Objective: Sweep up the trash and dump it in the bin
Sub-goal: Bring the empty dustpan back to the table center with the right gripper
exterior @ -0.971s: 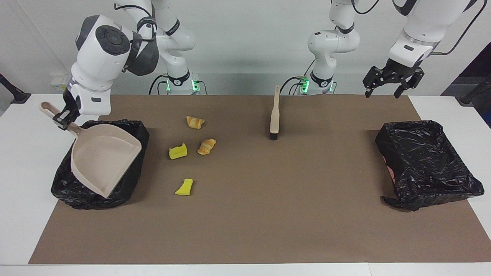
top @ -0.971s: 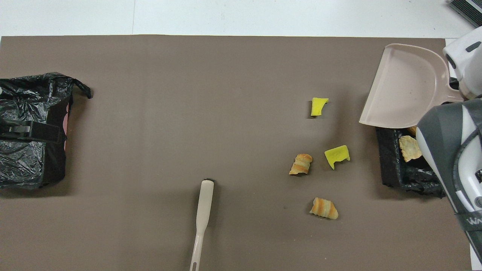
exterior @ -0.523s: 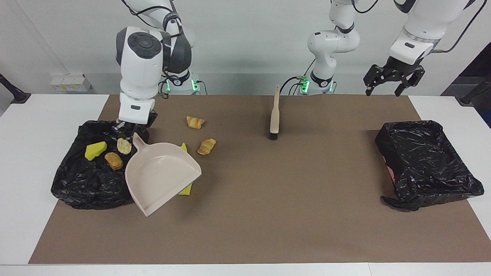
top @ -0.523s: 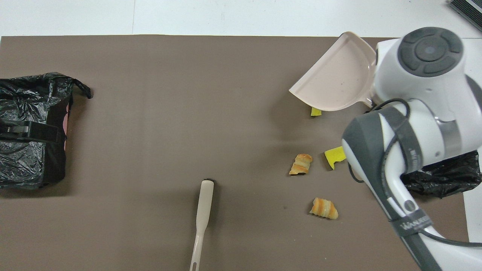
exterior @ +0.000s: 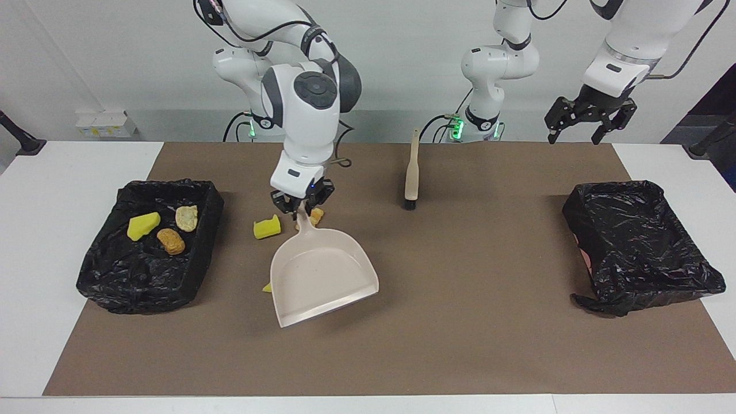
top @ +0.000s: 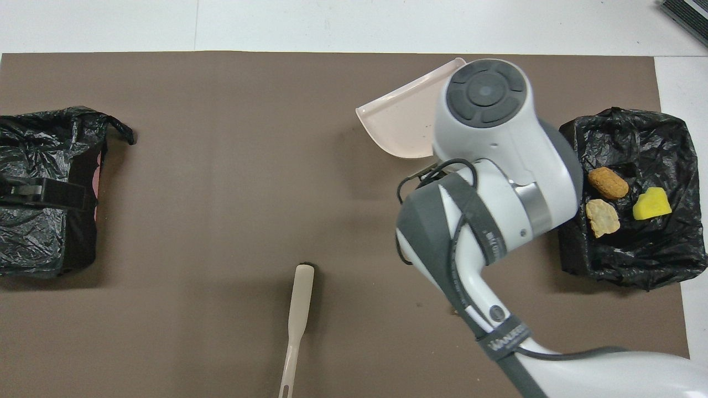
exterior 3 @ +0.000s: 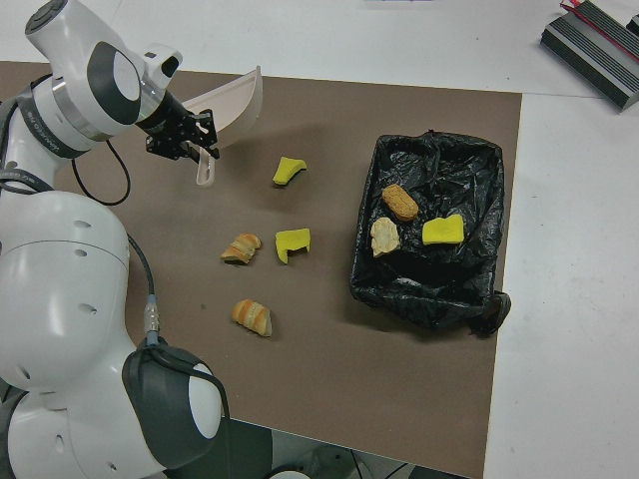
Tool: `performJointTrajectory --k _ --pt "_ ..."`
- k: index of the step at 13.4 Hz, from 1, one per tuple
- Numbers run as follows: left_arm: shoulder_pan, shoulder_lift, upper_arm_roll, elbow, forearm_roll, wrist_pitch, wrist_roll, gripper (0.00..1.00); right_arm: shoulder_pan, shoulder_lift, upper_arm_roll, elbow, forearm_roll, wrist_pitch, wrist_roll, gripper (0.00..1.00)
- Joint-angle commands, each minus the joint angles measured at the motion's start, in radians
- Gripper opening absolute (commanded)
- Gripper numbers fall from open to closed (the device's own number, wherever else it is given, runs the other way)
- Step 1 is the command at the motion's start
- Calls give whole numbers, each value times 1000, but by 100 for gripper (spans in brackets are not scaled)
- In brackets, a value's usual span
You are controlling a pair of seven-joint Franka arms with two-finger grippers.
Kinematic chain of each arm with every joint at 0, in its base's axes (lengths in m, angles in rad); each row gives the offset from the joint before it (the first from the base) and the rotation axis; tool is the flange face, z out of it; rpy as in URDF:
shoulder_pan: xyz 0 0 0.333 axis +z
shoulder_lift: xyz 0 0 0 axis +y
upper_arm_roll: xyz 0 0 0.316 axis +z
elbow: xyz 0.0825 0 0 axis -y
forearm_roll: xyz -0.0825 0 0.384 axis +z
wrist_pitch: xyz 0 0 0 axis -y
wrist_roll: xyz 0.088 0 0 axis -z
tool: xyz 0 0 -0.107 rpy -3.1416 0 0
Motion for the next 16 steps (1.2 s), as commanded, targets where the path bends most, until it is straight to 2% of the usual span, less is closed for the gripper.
performJointTrajectory --k 1,3,5,8,16 --pt "16 -8 -9 5 6 -19 3 100 56 133 -7 195 88 -45 168 0" --pt "15 -8 -9 5 6 -19 3 100 96 173 -1 224 95 -32 279 0" --pt "15 -8 -9 5 6 -19 3 100 145 175 -1 221 127 -38 353 0" --pt "15 -8 -9 5 6 -19 3 100 186 221 7 227 133 56 465 0" --pt "15 -8 -9 5 6 -19 3 100 223 272 25 220 190 94 470 0"
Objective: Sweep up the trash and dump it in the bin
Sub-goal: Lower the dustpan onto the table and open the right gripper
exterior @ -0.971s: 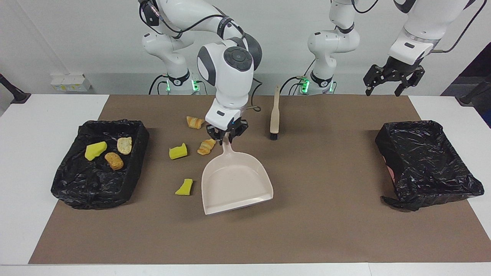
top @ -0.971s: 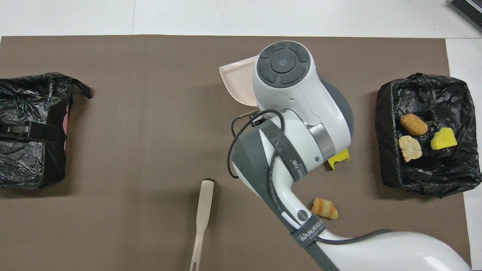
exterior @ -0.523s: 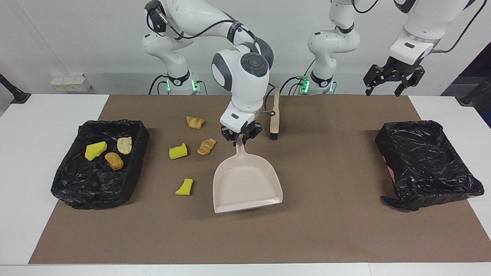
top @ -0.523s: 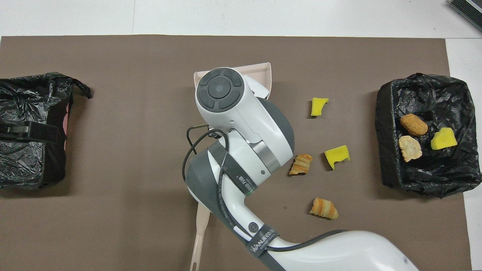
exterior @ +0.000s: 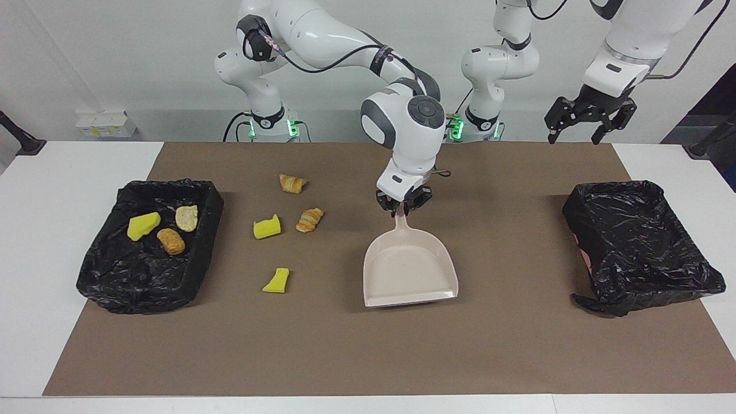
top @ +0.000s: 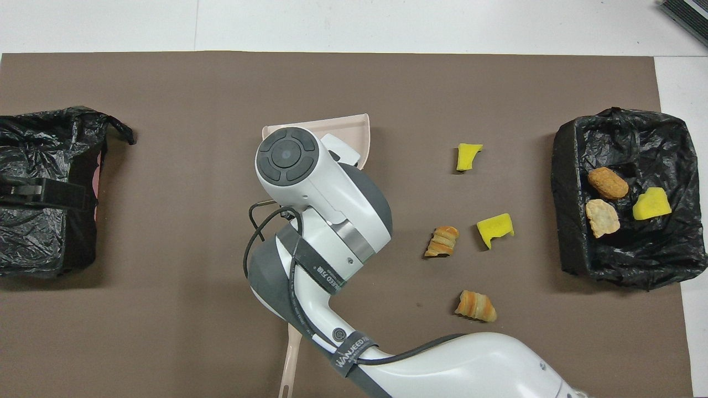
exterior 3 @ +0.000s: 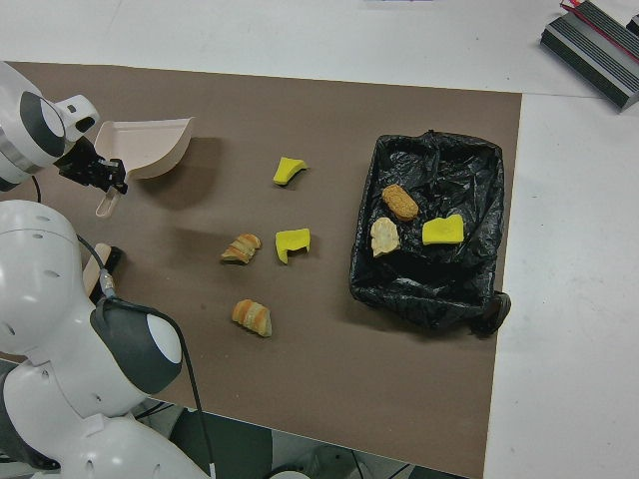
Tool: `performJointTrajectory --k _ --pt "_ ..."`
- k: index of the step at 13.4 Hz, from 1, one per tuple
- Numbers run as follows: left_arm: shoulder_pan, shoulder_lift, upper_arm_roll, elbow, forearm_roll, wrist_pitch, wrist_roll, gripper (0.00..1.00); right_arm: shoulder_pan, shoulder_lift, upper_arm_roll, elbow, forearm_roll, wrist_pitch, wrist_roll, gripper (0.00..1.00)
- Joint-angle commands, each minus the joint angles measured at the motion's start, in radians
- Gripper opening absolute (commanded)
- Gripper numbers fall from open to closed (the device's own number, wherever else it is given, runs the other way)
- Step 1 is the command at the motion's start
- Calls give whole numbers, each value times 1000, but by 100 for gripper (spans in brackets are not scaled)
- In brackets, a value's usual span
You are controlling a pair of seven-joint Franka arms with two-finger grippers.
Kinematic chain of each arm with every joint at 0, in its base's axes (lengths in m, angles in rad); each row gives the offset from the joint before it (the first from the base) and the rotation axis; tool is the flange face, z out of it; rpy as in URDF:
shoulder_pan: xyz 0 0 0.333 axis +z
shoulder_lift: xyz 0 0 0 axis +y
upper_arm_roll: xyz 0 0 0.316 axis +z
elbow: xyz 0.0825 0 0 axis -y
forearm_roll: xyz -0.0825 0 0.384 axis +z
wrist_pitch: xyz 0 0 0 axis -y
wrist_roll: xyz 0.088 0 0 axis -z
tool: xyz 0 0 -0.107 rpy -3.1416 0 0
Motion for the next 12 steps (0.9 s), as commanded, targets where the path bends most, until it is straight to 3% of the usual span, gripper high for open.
performJointTrajectory --k 1,6,12 --pt "15 -8 -9 5 6 -19 3 100 -1 17 4 26 49 22 19 0" --pt "15 -8 -9 5 6 -19 3 100 31 62 -7 -2 27 98 46 0" --pt "15 -8 -9 5 6 -21 3 100 25 56 -2 -75 23 164 115 0"
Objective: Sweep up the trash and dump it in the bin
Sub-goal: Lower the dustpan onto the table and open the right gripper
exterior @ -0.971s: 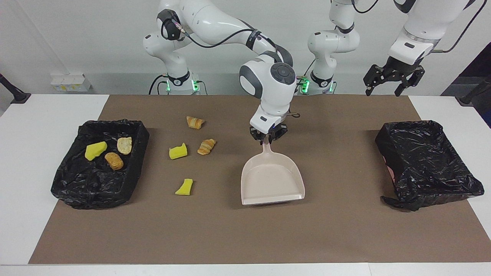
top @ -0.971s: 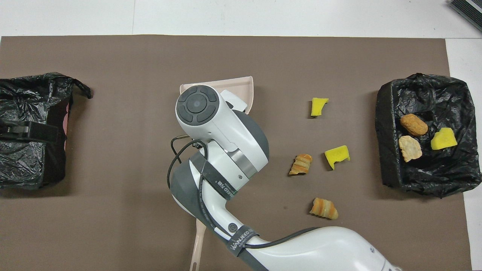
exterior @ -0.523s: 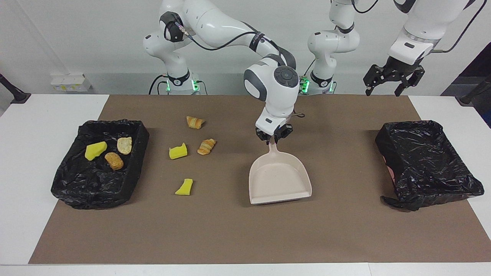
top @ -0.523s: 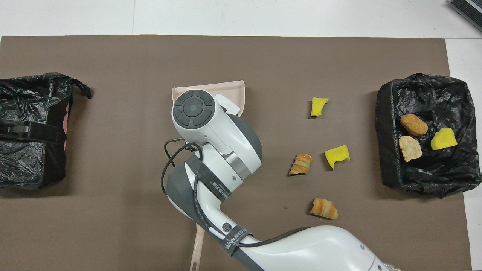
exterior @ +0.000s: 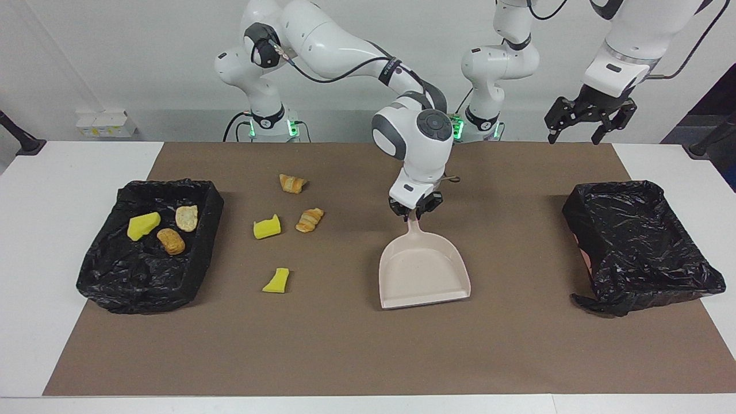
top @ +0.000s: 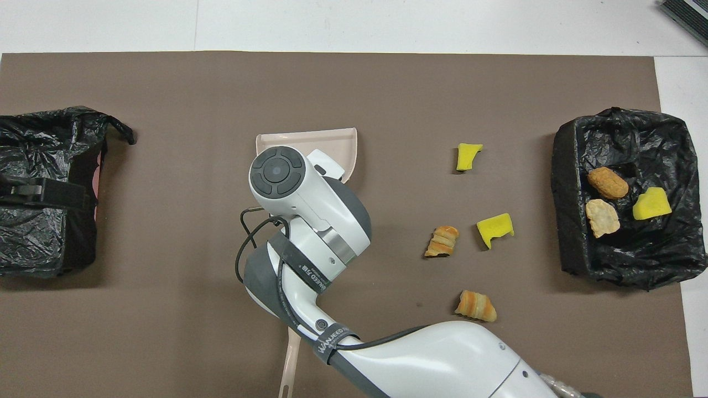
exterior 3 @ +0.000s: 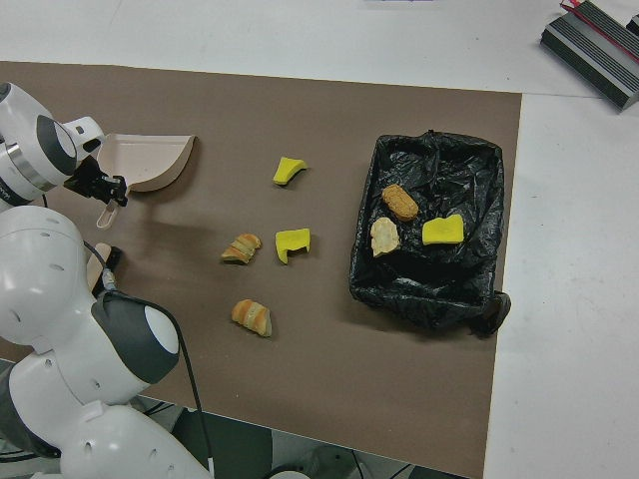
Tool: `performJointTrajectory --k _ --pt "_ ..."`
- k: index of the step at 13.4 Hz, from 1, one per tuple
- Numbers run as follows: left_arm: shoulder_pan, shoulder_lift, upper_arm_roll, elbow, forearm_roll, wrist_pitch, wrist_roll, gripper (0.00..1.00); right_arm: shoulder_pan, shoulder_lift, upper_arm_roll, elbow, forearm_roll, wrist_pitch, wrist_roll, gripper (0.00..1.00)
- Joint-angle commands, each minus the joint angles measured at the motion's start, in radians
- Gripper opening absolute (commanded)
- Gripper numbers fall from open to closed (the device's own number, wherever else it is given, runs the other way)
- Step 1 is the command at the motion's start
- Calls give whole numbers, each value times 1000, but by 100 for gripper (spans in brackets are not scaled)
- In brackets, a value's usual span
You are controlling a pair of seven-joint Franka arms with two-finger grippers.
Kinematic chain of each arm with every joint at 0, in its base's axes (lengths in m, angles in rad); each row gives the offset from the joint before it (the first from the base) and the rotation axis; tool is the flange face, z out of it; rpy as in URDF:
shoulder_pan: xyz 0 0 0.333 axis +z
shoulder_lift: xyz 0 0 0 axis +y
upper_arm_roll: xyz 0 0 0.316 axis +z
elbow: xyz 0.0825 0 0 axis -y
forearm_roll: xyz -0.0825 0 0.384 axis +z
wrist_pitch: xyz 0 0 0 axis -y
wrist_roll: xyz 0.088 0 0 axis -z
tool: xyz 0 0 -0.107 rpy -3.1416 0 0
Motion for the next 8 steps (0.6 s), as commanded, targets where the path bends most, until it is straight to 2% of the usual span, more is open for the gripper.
performJointTrajectory --k 1,2,3,4,6,8 --pt "15 -8 -9 5 6 -19 3 100 -6 -16 3 -44 3 42 38 4" --pt "15 -8 -9 5 6 -19 3 100 -8 -16 3 -44 3 40 38 12" --pt "15 -8 -9 5 6 -19 3 100 -11 -16 3 -44 3 42 40 29" --pt "15 -8 -9 5 6 -19 3 100 -13 -16 3 -41 2 43 40 35" --pt "15 -8 -9 5 6 -19 3 100 -17 -17 3 -39 -6 43 38 37" --pt "15 -8 -9 5 6 -19 3 100 -40 -25 3 -36 17 66 54 51"
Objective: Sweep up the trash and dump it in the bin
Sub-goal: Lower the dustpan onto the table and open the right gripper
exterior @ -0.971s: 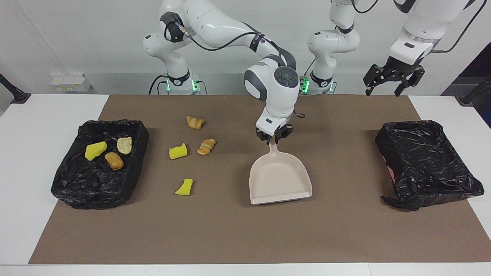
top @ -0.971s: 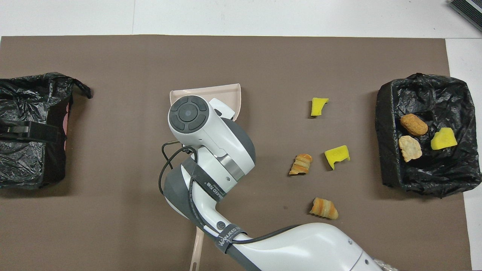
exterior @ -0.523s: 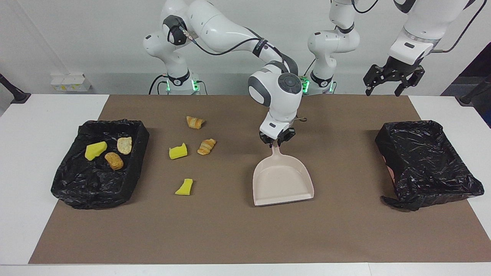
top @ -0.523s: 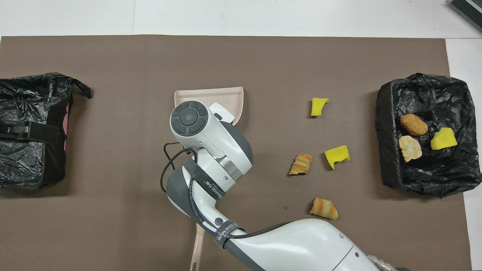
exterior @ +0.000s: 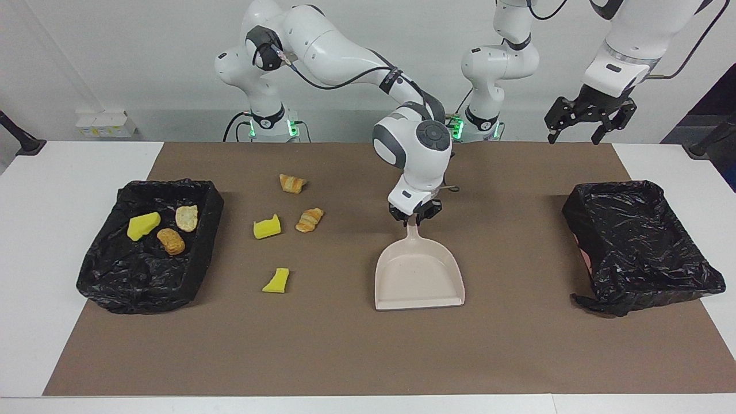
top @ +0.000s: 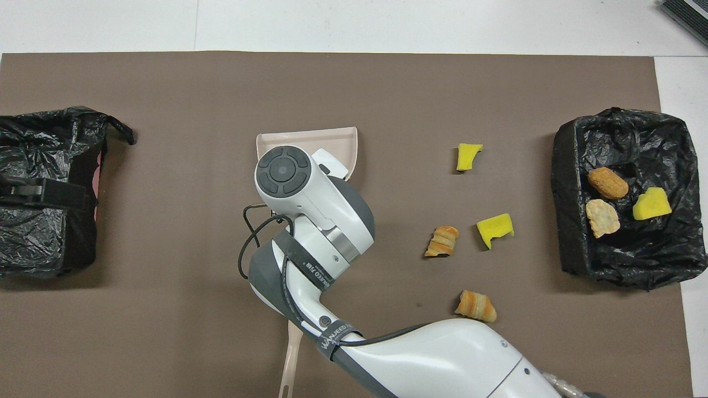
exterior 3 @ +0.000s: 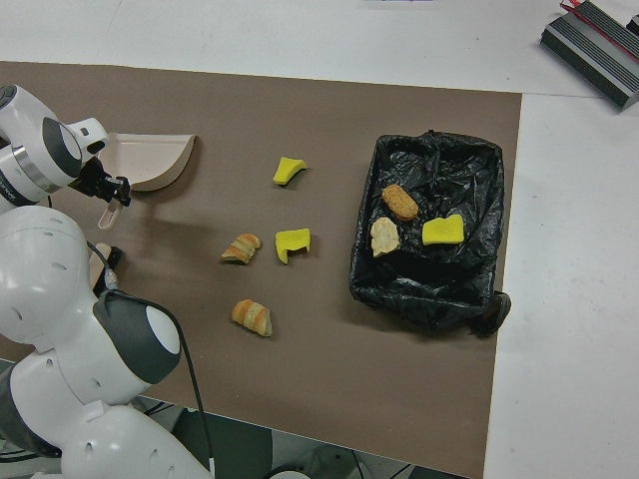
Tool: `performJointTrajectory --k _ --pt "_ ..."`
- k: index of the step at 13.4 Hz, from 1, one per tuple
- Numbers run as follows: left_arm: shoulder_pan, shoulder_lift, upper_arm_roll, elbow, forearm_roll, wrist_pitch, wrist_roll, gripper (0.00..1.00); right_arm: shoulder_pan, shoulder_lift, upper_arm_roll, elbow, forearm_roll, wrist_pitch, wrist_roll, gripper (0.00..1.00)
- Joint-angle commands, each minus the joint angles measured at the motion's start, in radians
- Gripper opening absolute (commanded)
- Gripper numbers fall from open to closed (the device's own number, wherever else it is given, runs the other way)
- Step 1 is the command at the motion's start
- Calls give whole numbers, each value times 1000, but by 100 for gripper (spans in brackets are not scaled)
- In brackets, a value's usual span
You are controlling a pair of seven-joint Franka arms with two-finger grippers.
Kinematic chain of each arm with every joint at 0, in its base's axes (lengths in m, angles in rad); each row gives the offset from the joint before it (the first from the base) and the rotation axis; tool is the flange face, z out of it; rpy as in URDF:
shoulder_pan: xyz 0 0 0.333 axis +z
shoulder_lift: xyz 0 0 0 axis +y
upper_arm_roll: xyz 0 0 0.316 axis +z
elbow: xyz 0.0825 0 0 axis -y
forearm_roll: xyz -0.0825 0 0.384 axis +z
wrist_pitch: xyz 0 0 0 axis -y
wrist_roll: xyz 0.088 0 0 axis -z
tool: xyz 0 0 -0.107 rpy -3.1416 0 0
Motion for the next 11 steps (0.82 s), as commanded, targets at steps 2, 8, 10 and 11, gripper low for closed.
performJointTrajectory --k 2,8,10,11 --pt "15 -8 -9 5 6 -19 3 100 -32 -46 0 -26 37 43 52 64" --pt "15 -8 -9 5 6 -19 3 100 -119 -159 -7 -47 11 28 53 100" --pt "15 -8 -9 5 6 -20 3 100 -179 -222 -5 -55 17 22 37 100" --pt "15 -8 -9 5 6 -19 3 100 -208 -245 -2 -55 31 7 34 100"
